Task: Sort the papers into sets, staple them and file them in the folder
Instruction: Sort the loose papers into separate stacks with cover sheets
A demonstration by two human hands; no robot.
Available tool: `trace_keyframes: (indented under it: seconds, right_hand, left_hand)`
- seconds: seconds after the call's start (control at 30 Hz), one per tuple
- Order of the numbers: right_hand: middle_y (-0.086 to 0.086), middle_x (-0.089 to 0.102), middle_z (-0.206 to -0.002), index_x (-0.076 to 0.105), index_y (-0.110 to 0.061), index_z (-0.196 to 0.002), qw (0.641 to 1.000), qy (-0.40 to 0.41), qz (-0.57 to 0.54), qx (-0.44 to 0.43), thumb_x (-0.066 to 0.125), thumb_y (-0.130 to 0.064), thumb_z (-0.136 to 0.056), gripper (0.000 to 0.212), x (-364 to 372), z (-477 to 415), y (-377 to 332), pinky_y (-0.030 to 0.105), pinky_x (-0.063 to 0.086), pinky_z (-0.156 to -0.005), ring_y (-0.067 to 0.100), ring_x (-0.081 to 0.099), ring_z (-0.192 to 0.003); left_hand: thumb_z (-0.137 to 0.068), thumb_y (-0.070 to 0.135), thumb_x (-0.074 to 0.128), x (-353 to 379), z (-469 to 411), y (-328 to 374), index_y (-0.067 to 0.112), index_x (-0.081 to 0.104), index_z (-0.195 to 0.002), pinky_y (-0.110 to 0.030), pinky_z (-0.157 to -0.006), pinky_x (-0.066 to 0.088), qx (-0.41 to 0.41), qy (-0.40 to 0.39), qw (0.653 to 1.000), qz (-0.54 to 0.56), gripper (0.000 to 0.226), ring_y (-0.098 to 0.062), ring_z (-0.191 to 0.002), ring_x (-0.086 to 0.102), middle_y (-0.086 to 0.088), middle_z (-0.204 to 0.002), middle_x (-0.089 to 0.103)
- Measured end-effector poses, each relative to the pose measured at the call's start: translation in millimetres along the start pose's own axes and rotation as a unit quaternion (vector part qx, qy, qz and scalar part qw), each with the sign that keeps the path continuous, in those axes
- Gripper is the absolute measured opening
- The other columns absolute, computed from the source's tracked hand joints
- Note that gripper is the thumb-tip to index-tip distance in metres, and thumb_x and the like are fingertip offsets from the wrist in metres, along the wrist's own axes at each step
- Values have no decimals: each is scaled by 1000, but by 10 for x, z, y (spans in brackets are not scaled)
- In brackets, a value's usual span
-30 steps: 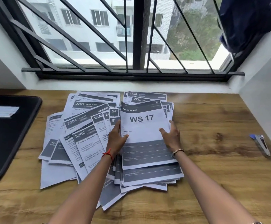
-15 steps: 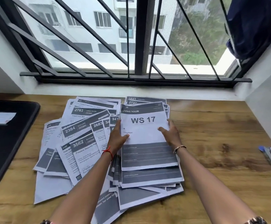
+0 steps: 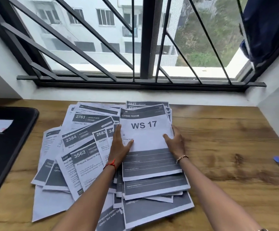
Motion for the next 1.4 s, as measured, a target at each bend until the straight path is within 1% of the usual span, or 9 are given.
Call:
trace_keyframes:
  seconds: [0.1, 0.23, 0.33, 0.5, 0.7, 0.83, 1.0, 1.2, 1.4]
  right_hand:
    - [15, 59, -122, 54, 6, -121, 995, 38, -88, 29, 56, 0, -84, 38, -95, -4, -28, 20, 41, -87, 13, 54, -105]
    - [18, 62, -119, 58, 10, -113, 994, 43, -90, 48, 59, -6, -83, 34, -75, -59, -25, 27, 46, -89, 26, 60, -108]
    - [11, 63, -120, 60, 0, -120, 992, 26, -103, 62, 60, -10, -84, 37, -39, -82, 15, 19, 41, -87, 20, 58, -112]
    - [13, 62, -122, 60, 1, -120, 993, -7, -107, 50, 62, -5, -82, 38, 13, -48, 6, 14, 41, -79, 20, 57, -114]
    - [12, 61, -123, 57, -1, -123, 992, -62, -96, 51, 62, 0, -80, 43, 63, 87, 10, 17, 41, -85, 14, 58, -110]
    - [8, 65, -108, 57, -4, -123, 998, -59, -27, 15, 64, -5, -79, 45, 78, 173, -40, 22, 43, -82, 13, 62, -91]
    - [9, 52, -133, 45, -7, -134, 992, -121, 33, 8, 72, -22, -77, 65, 257, 273, -43, 30, 38, -101, 26, 50, -122]
    - [-3, 56, -117, 51, -8, -127, 987, -161, -15, -22, 71, -7, -75, 56, 326, 415, -179, 20, 37, -89, 13, 53, -109]
    - [6, 44, -141, 37, -6, -140, 979, -203, 8, -33, 72, -6, -72, 76, 465, 522, -164, 29, 34, -106, 22, 44, -129]
  left_hand:
    - [-79, 12, 72, -109, -29, -92, 9, 28, -142, -37, -111, 31, -18, 8, 998, 59, 78, -23, -133, 37, -10, -143, 37]
    - [-78, 9, 73, -135, -46, -100, 10, 29, -142, -30, -107, 33, -24, -23, 997, 72, 78, -19, -130, 40, -7, -142, 41]
    - [-76, 4, 72, -203, -15, -66, 7, 32, -141, -27, -105, 33, -12, 3, 998, 69, 76, -16, -124, 41, -7, -138, 43]
    - [-72, -2, 71, -286, 83, -95, 7, 40, -132, -38, -105, 40, -5, 43, 997, 67, 68, -23, -119, 49, -11, -128, 51]
    - [-75, 2, 70, -359, 338, -143, 2, 36, -135, -47, -104, 39, -35, 76, 995, 47, 68, -30, -123, 42, -15, -133, 40]
    - [-78, 8, 69, -472, 515, -242, 0, 27, -141, -43, -114, 25, -111, 128, 985, 33, 76, -32, -139, 20, -19, -150, 19]
    - [-83, 9, 64, -534, 683, -337, 3, 21, -145, -36, -115, 22, -152, 105, 979, 83, 76, -28, -140, 22, -13, -152, 22]
    - [-81, 3, 67, -576, 811, -436, 8, 19, -146, -39, -110, 31, -190, 84, 954, 218, 82, -27, -136, 32, -10, -150, 30]
    - [-74, 10, 70, -586, 888, -448, 9, 9, -149, -34, -114, 22, -180, 39, 974, 133, 96, -26, -141, 20, -8, -155, 16]
Point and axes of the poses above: each hand's wrist, its own z-axis away from the middle knuckle, its own x-axis out of the palm, y = z × x, the point moved 8 cm from there along -z, towards the middle knuckle
